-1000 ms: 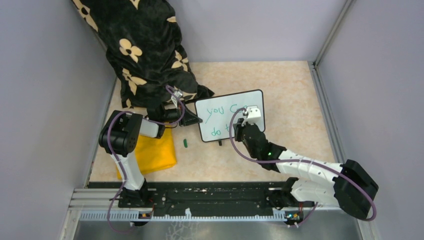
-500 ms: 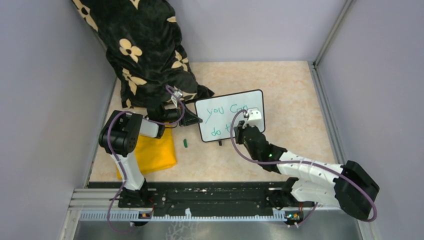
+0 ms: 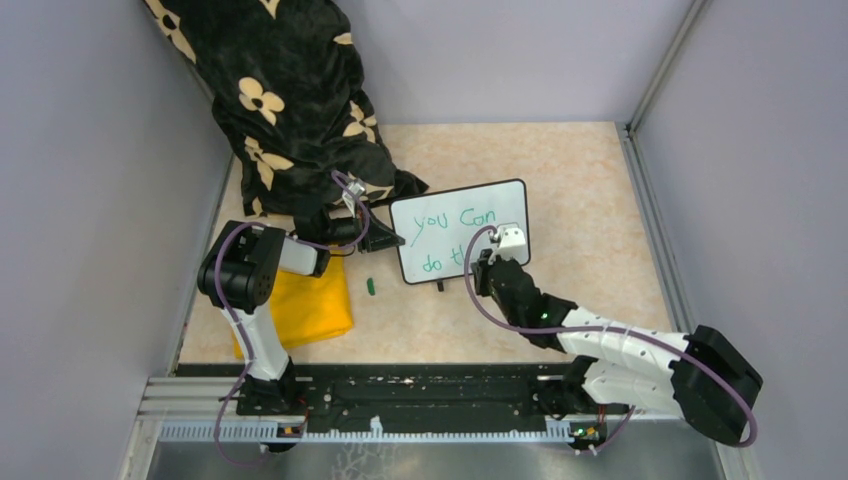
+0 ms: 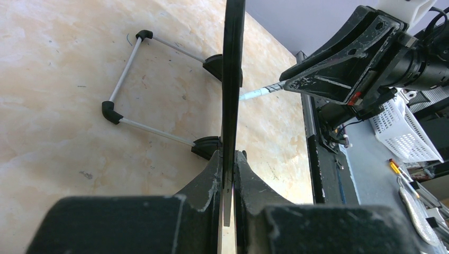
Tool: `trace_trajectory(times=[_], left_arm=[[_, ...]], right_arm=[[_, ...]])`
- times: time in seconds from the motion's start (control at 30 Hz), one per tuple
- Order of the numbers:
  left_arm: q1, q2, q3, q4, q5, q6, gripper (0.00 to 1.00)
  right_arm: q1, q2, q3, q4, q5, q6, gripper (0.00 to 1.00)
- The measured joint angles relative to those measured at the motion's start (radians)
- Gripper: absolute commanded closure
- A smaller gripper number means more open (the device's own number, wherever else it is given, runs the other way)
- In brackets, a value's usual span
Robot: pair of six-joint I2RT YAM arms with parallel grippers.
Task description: Write a sentence on the whiteboard
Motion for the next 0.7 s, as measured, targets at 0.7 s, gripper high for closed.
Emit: trace_trajectory(times=[0.7], left_arm=[[-0.001,0.0,0.0,-0.002,0.0,0.006,1.0]], right_arm=[[0.0,-0.055,-0.015,-0.038,-0.009,0.008,1.0]])
